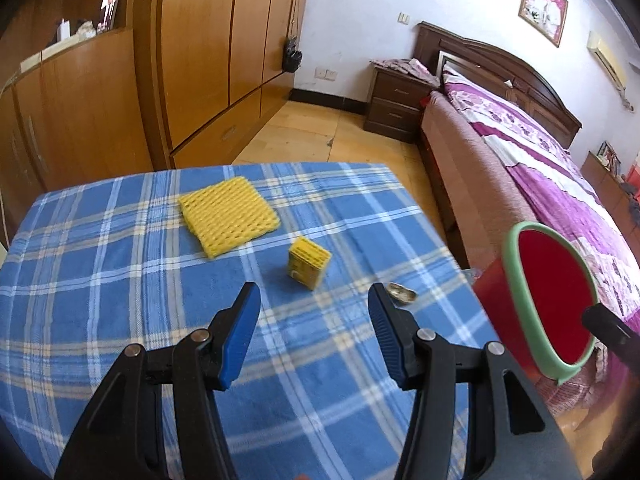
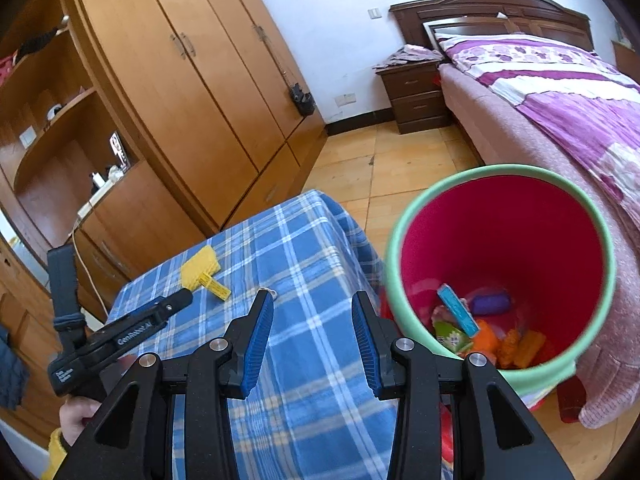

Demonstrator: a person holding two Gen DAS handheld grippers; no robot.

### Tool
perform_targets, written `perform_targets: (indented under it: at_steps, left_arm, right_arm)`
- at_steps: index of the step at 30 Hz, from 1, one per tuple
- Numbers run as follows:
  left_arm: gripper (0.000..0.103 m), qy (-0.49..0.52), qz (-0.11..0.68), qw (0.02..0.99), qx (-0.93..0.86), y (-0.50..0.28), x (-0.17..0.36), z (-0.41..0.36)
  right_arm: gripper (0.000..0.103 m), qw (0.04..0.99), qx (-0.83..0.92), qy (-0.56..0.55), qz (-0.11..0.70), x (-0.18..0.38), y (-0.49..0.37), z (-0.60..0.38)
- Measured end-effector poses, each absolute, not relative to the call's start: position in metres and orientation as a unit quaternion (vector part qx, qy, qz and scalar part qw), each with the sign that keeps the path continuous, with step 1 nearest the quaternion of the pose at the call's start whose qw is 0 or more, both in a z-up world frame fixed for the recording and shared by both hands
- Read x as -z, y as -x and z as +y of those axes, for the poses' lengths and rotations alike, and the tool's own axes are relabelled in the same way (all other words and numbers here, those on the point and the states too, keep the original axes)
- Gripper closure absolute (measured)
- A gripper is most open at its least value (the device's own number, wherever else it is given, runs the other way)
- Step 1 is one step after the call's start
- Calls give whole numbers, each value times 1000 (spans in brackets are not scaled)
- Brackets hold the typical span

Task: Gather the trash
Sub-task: 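Move both open tools back over the table, then grasp the yellow tea box with the left tool while the right tool grasps the peanut shell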

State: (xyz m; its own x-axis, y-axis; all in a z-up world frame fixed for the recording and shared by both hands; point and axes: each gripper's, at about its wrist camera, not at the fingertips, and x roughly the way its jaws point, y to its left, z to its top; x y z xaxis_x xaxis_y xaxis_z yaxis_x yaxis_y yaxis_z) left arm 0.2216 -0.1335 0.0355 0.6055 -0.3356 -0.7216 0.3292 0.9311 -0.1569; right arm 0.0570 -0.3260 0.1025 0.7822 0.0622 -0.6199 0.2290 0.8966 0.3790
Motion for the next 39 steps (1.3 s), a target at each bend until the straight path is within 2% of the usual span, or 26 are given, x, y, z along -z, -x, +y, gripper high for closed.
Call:
perform_targets:
  at_steps: [11, 13, 14, 17, 21, 34, 39]
  left_arm:
    - [47, 11, 416, 889, 190, -256, -8, -143]
    - [59, 24, 415, 888, 197, -258, -6, -140]
    - [69, 29, 415, 887, 200, -259, -5, -139]
    - [84, 42, 415, 885, 206, -260, -4, -135]
    - [92, 63, 410, 885, 212, -260, -7, -127]
    - [92, 91, 426, 879, 195, -271, -4, -108]
    - [73, 91, 428, 880, 187, -272, -4, -107]
  right_arm:
    - [61, 905, 25, -217, 366, -72, -108, -313]
    - [61, 903, 21, -215, 371, -68, -114, -311]
    - [61, 902, 18, -214, 374, -66, -117, -309]
    - [61, 901, 12, -206, 381, -62, -125, -306]
    - [61, 899, 8, -198, 390, -57, -136, -300]
    - [61, 893, -23, -162, 420, -37, -171, -270]
    - [62, 892, -28, -146, 426, -30, -182, -260]
